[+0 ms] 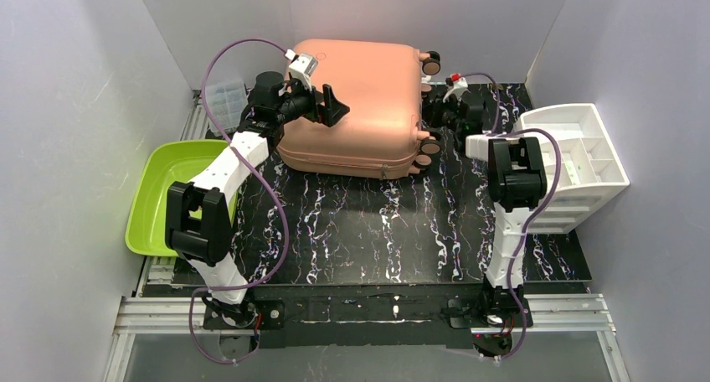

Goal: Open, take out, and arrange the luggage
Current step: Unzip the zipper of the luggage.

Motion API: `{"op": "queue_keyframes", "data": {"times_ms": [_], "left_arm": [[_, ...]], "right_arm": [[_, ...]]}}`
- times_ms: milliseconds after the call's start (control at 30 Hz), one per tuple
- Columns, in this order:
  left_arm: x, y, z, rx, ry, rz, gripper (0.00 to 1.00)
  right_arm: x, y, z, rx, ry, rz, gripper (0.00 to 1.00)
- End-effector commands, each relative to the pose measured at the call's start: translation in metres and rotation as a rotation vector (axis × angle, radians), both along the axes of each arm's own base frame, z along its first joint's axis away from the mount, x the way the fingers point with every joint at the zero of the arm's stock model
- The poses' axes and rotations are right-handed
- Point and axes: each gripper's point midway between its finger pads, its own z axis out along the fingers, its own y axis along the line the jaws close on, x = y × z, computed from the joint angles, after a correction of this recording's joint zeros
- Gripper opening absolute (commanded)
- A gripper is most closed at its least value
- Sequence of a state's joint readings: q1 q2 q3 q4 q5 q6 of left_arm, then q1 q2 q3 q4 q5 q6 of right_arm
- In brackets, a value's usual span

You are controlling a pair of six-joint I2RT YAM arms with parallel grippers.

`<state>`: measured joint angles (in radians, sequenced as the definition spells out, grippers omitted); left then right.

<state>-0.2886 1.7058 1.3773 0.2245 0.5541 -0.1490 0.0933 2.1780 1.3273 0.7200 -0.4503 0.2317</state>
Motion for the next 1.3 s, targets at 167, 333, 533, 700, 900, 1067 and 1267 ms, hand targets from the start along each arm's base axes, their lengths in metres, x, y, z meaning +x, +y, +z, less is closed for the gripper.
{"op": "queue_keyframes", "data": {"times_ms": [167,333,533,700,900,1067,1267], "left_arm": [[-0.034,-0.002,-0.067,0.065,0.263,-0.082,0.98],[-0.039,-0.001,-0.068,0.081,0.274,-0.096,0.98],[-0.038,-0.003,-0.065,0.073,0.281,-0.105,0.98],[-0.045,-0.002,-0.041,0.084,0.232,-0.13,0.98],[-0.053,0.009,0.012,0.131,0.119,-0.149,0.98],[-0.065,0.04,0.049,0.129,0.085,-0.086,0.98],[-0.108,0.095,0.048,0.275,0.095,-0.022,0.98]], "right_arm": [[0.061,-0.028,-0.039,-0.155,0.127,-0.185,0.01],[0.082,-0.033,-0.037,-0.196,0.122,-0.208,0.01],[0.093,-0.04,-0.03,-0.251,0.118,-0.229,0.13],[0.044,-0.029,0.012,-0.32,0.054,-0.074,0.4],[-0.039,-0.037,0.068,-0.464,-0.019,0.038,0.6],[-0.088,-0.046,0.115,-0.575,-0.135,0.07,0.86],[-0.131,-0.051,0.148,-0.72,-0.197,0.187,0.98]]}}
